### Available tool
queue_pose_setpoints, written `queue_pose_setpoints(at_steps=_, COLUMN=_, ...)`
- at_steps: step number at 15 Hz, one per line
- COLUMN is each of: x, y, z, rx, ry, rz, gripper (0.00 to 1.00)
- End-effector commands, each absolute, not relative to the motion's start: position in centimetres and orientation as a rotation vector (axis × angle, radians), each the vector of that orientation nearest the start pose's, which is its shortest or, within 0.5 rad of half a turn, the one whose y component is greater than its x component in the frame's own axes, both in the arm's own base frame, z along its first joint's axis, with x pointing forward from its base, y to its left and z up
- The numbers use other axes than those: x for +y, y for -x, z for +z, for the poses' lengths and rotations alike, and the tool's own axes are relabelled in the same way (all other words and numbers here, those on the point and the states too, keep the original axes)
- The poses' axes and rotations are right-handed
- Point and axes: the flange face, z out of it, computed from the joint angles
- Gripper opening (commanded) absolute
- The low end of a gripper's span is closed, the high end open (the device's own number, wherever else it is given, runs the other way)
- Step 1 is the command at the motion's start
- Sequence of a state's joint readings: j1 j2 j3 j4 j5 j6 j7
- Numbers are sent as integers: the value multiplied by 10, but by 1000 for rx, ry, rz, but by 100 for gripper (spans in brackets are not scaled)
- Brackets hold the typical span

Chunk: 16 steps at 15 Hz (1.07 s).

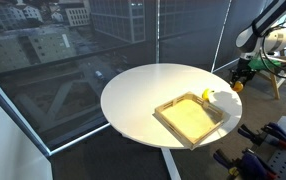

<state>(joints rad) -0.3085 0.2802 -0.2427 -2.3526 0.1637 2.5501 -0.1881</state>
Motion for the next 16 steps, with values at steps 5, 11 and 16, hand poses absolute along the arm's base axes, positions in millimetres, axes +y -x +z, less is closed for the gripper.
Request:
queue_pose_setpoints(at_steps=5, x=-270, y=-424, z=228, rx=714, ry=3028, rz=81, gripper=43)
queue_pose_setpoints(at_steps=11, x=-269, y=-428, z=231, rx=705, ry=3065, rz=73, gripper=43)
queue_pose_setpoints(at_steps=16, x=-261, y=-432, z=233, rx=705, ry=3088, rz=71, gripper=43)
